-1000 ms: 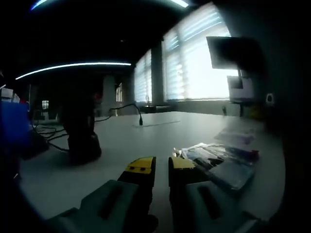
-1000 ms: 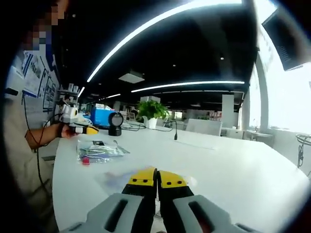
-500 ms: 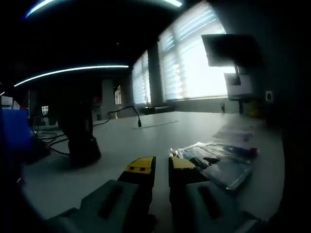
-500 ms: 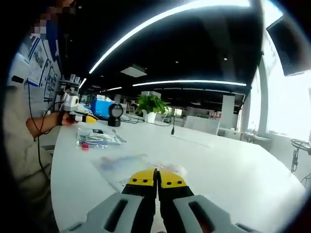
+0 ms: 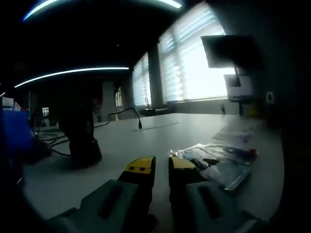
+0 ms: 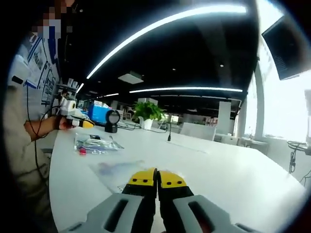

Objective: Clip sheet goods on table flip sheet goods clip sheet goods scan sheet goods put sheet goods back to table

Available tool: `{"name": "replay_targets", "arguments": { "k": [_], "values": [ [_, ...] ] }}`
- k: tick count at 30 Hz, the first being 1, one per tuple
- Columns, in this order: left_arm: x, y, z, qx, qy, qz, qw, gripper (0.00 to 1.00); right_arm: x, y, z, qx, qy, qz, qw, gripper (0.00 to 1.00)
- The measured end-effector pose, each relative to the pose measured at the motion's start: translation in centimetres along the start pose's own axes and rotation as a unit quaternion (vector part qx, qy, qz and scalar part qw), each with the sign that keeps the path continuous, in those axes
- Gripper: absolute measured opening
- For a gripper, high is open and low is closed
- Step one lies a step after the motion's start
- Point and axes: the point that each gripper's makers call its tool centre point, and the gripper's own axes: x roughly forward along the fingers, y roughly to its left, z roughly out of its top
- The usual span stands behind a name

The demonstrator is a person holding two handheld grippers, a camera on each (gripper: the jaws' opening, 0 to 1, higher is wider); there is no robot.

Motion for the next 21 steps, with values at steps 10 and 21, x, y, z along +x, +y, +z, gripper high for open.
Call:
{"name": "replay_targets", "arguments": {
  "k": [10,21],
  "values": [
    [-0.1,-0.6,0.0,0.011,-0.001,-0.008,0.9999,0.04,-0.1,0.2,-0.5,-0.003,0.012,0.002,0.9999,0.0],
    [-0.1,-1.0,0.0,0.019,0.0,-0.016,0.9997,0.04,0.0,-0.2,-0.6,-0.003,0.012,-0.007,0.9999,0.0]
  ]
}}
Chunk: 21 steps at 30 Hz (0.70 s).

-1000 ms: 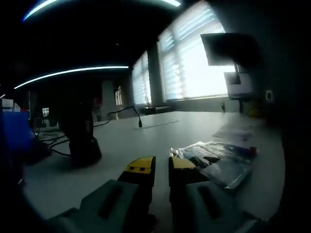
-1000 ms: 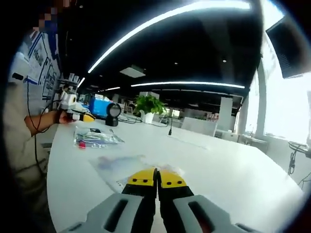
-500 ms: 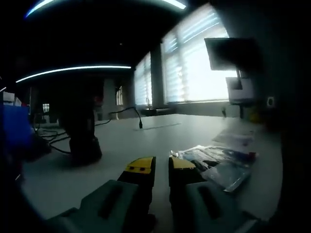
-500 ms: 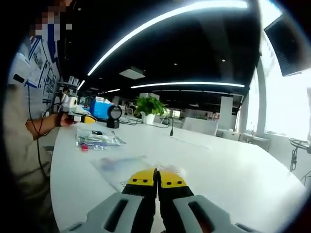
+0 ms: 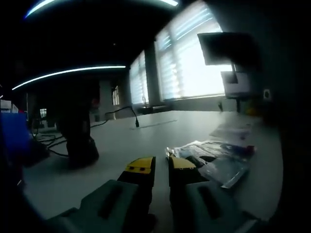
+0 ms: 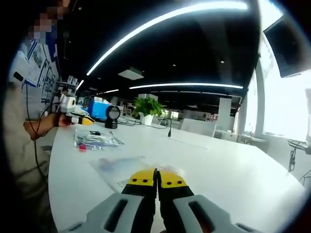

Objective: Clip sheet goods on table flip sheet goods clip sheet goods scan sheet goods put sheet goods back to table

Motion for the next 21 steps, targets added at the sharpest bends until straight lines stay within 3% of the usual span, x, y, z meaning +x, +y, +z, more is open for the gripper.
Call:
{"name": "replay_targets", "arguments": {
  "k": [7,10,12,21],
  "values": [
    [0.0,0.0,-0.1,-0.001,0.002,0.002,1.0,0.04,0.1,-1.0,0.5,0.005,-0.003,-0.014,0.9999,0.0],
    [0.0,0.0,0.0,0.004,0.001,0.004,1.0,0.04,0.5,-1.4,0.2,0.004,0.016,-0.021,0.9996,0.0],
    [0.0,0.0,-0.1,0.006,0.002,0.004,1.0,0.04,0.9,-1.4,0.1,-0.013,0.036,-0.016,0.9991,0.0],
    [0.0,-0.1,0.0,0.009,0.001,0.003,1.0,0.04,3.2,-1.4,1.5,-0.026,0.052,0.003,0.9983,0.06]
  ]
}}
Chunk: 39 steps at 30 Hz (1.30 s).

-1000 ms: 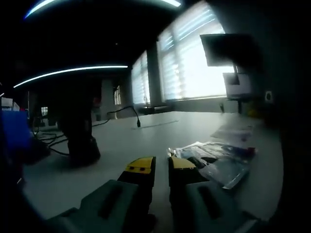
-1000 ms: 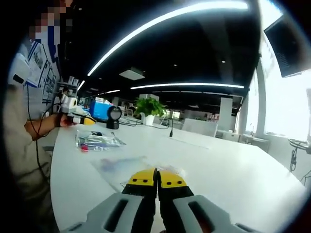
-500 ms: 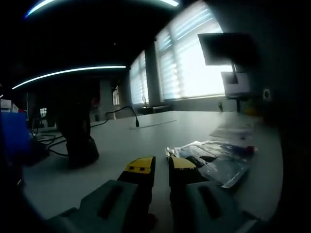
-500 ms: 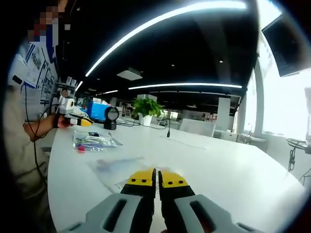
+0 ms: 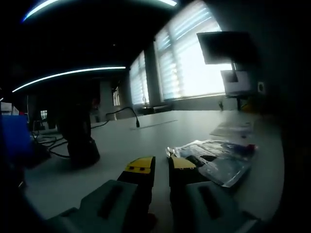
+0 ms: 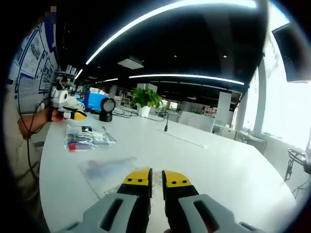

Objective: Clip sheet goods on table flip sheet goods clip sheet goods scan sheet goods put sheet goods back to table

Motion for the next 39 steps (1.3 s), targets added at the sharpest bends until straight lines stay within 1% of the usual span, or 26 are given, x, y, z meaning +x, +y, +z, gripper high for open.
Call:
{"name": "replay_targets", "arguments": {
  "k": [2,4,5,10,12,14,16,18,21,26,27,28,31,37,39],
  "values": [
    [0.0,0.0,0.0,0.001,0.0,0.0,1.0,0.04,0.7,0.1,0.1,-0.005,0.007,0.015,0.9999,0.09],
    [0.0,0.0,0.0,0.002,0.001,-0.001,1.0,0.04,1.2,-0.3,0.0,-0.003,0.013,0.017,0.9998,0.09],
    [0.0,-0.1,0.0,0.003,0.001,-0.001,1.0,0.04,1.5,-0.5,-0.2,-0.007,0.025,0.017,0.9995,0.09],
    [0.0,-0.1,-0.1,0.006,0.002,0.001,1.0,0.04,2.2,-0.8,-0.2,-0.019,0.047,0.024,0.9984,0.12],
    [0.0,0.0,0.0,0.007,0.001,0.001,1.0,0.04,2.5,-0.8,-0.3,-0.018,0.057,0.028,0.9978,0.13],
    [0.0,0.0,0.0,0.007,0.001,0.001,1.0,0.04,2.7,-0.5,-0.7,-0.017,0.069,0.044,0.9965,0.13],
    [0.0,-0.1,0.0,0.008,0.001,0.001,1.0,0.04,3.2,-1.0,-1.3,-0.009,0.091,0.04,0.995,0.13],
    [0.0,-0.1,0.0,0.009,0.0,0.0,1.0,0.04,3.7,-1.2,-1.6,-0.012,0.103,0.042,0.9937,0.13],
    [0.0,-0.2,0.0,0.009,0.001,-0.002,1.0,0.04,4.5,-1.2,-1.8,0.0,0.118,0.05,0.9917,0.14],
    [0.0,-0.4,-0.1,0.008,0.001,-0.008,0.9999,0.04,5.5,-1.4,-2.7,-0.001,0.161,0.063,0.9849,0.15],
    [0.0,-0.4,0.0,0.008,0.0,-0.009,0.9999,0.04,5.7,-1.5,-2.8,0.0,0.165,0.064,0.9843,0.16],
    [0.0,-0.4,0.0,0.008,0.0,-0.009,0.9999,0.04,5.9,-1.8,-3.0,0.007,0.175,0.064,0.9826,0.16],
    [0.0,-0.3,0.0,0.011,-0.001,-0.006,0.9999,0.04,6.2,-2.3,-3.7,0.012,0.197,0.06,0.9784,0.18],
    [0.0,-0.3,0.0,0.012,-0.001,-0.006,0.9999,0.04,6.7,-2.2,-4.1,0.02,0.221,0.068,0.9727,0.19],
    [0.0,-0.2,0.1,0.008,-0.002,-0.005,1.0,0.04,6.8,-1.7,-4.0,0.018,0.226,0.071,0.9715,0.19]
  ]
}}
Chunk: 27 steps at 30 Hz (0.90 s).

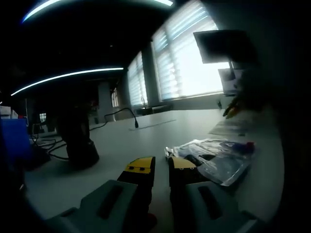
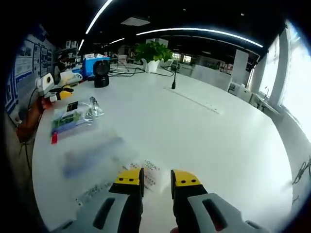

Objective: Clip sheet goods on table flip sheet goods clip sheet goods scan sheet goods put sheet goods back to table

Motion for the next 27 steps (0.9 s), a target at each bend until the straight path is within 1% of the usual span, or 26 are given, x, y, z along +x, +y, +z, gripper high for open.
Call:
{"name": "replay_targets", "arguments": {
  "k": [5,9,11,13,14,15,17,20,24,26,27],
  "values": [
    [0.0,0.1,0.0,-0.002,-0.001,0.0,1.0,0.04,0.6,0.6,-0.3,0.004,0.02,0.013,0.9997,0.22],
    [0.0,0.1,0.0,-0.001,0.0,0.001,1.0,0.04,0.9,0.6,-0.5,0.015,0.034,0.008,0.9993,0.22],
    [0.0,0.0,0.0,-0.002,0.0,0.001,1.0,0.04,0.9,0.7,-0.6,0.017,0.038,0.011,0.9991,0.24],
    [0.0,0.0,0.0,-0.001,0.001,0.001,1.0,0.04,1.0,1.0,-1.4,-0.004,0.063,0.015,0.9979,0.27],
    [0.0,0.0,-0.1,-0.001,0.001,0.001,1.0,0.04,1.2,1.1,-1.7,-0.008,0.068,0.012,0.9976,0.27],
    [0.0,0.0,-0.1,0.0,0.002,0.001,1.0,0.04,1.1,1.2,-1.3,-0.003,0.059,0.015,0.9981,0.26],
    [0.0,0.0,-0.1,0.001,0.004,0.002,1.0,0.04,1.1,0.7,-1.2,0.0,0.066,0.011,0.9978,0.27],
    [0.0,0.0,-0.1,0.001,0.004,0.002,1.0,0.04,1.1,0.6,-1.3,0.003,0.071,0.01,0.9975,0.28],
    [0.0,0.0,-0.2,0.002,0.004,0.002,1.0,0.04,1.2,0.6,-1.5,0.011,0.075,0.018,0.997,0.29],
    [0.0,0.0,-0.2,0.002,0.005,0.002,1.0,0.04,1.2,0.5,-1.6,0.015,0.078,0.021,0.9966,0.31],
    [0.0,0.0,-0.2,0.002,0.005,0.002,1.0,0.04,1.1,0.7,-1.8,0.025,0.081,0.026,0.9961,0.32]
  ]
}}
